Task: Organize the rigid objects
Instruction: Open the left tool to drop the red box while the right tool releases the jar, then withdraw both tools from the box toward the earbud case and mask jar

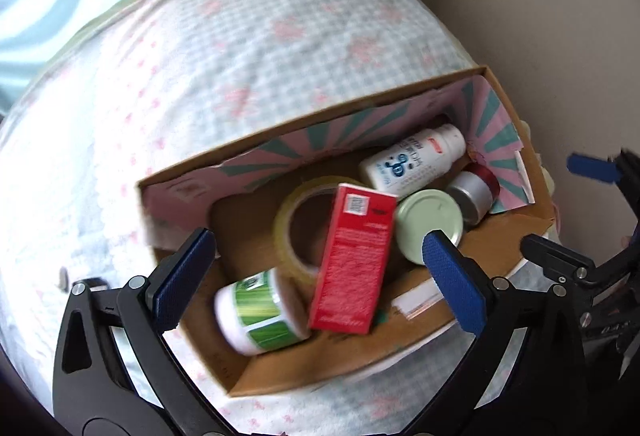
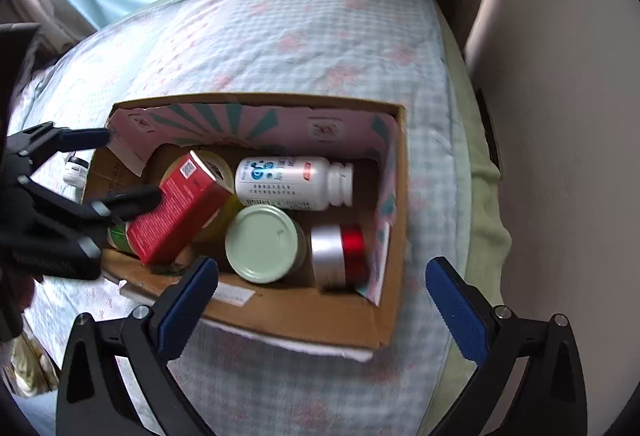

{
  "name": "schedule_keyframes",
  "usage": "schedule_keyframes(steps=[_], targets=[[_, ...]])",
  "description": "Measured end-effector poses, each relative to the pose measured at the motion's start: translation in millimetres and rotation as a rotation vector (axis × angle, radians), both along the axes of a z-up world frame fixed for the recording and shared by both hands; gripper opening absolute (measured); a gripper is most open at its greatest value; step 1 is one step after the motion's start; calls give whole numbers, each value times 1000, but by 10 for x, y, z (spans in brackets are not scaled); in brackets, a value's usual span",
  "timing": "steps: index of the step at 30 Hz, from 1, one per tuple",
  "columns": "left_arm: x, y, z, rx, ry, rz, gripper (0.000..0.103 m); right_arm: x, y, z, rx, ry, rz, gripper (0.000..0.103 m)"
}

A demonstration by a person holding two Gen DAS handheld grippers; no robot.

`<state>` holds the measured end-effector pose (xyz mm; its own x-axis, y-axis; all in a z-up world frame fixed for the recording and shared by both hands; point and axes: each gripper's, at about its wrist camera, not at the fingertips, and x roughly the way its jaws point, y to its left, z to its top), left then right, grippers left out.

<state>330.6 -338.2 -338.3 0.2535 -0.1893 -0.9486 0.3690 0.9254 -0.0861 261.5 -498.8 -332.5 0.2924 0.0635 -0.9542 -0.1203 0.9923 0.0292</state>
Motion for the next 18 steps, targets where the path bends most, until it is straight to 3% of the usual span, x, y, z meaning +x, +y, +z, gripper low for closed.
schedule_keyframes(steps=[5, 18], targets=[[-39, 123, 53, 4, -2, 31, 103, -97, 9, 30, 7, 3, -18, 103], [-308, 316, 543, 2, -62, 39, 103, -224, 183, 336, -31, -24, -25, 103]])
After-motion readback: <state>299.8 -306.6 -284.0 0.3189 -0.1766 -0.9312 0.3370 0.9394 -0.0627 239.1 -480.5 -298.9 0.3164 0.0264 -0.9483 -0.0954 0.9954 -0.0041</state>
